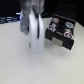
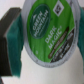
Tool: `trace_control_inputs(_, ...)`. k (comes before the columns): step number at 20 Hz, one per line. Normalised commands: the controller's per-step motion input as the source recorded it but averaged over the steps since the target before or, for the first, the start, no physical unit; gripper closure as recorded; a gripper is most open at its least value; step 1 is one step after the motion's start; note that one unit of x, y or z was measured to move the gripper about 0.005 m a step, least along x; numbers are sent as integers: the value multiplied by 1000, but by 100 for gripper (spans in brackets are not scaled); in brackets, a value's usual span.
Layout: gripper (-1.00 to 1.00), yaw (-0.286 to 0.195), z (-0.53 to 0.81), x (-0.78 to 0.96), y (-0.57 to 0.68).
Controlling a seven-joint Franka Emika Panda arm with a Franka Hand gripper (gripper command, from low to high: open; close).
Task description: Open the kcup holder, insert the kcup into the holder, and close the kcup holder
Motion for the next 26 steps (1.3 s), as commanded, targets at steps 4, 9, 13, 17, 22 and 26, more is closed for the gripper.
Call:
trace_control_inputs(4, 100, 32, 755, 56, 545)
trace_control_inputs(9, 100, 49, 571, 7, 598)
trace_control_inputs(13, 100, 43, 458, -62, 632)
trace_control_inputs(17, 100, 25, 414, -3, 664)
trace_control_inputs(22, 100, 47, 255, -13, 631)
trace_control_inputs(26, 100, 38, 121, 48, 649)
